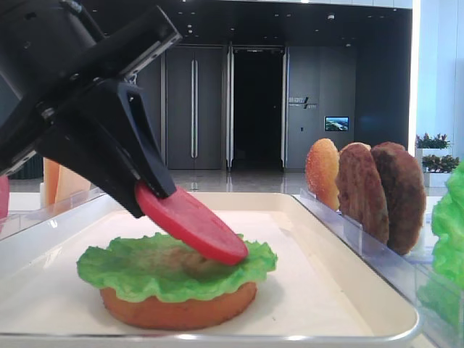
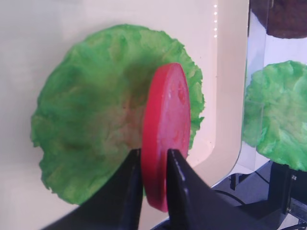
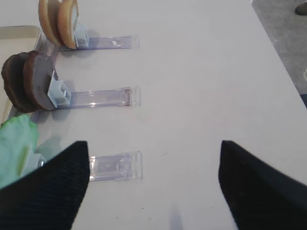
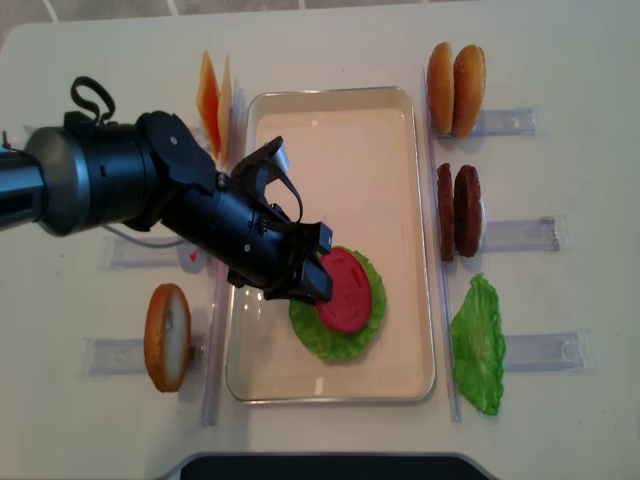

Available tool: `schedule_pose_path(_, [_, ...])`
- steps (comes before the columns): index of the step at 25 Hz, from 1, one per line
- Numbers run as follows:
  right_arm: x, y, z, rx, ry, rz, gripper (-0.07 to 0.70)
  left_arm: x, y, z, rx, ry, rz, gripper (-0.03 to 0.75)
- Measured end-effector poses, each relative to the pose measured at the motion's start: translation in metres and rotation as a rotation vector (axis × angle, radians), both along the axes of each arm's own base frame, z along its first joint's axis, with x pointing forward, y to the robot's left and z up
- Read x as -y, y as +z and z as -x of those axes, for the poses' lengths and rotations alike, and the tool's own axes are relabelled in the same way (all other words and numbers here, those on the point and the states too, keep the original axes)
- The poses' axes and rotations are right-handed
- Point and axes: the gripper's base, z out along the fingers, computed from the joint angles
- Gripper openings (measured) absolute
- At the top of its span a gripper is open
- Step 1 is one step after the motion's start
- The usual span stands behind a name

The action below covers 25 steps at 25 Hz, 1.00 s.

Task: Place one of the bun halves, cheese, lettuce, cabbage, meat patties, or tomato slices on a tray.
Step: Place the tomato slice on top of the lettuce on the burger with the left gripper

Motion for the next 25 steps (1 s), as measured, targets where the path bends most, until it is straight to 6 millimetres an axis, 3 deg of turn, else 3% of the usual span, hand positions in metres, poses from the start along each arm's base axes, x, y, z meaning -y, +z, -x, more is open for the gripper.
schedule_pose_path(8, [0.0000,0.0000,0.0000,0.000,0.000,0.000,0.556,-0.0004,-0.0003,0.0001,-0.022,0.029,-0.004,0.197])
schedule_pose_path(21, [0.0000,0.0000,0.0000,0.000,0.000,0.000,0.556,-0.0016,-0.0011,0.0004,-0.041,0.052,-0.020,0.475])
schedule_pose_path(25, [0.0000,0.0000,0.0000,0.000,0.000,0.000,0.556,-0.0019,-0.0014,0.0005,-0.041,0.050,-0.024,0.517])
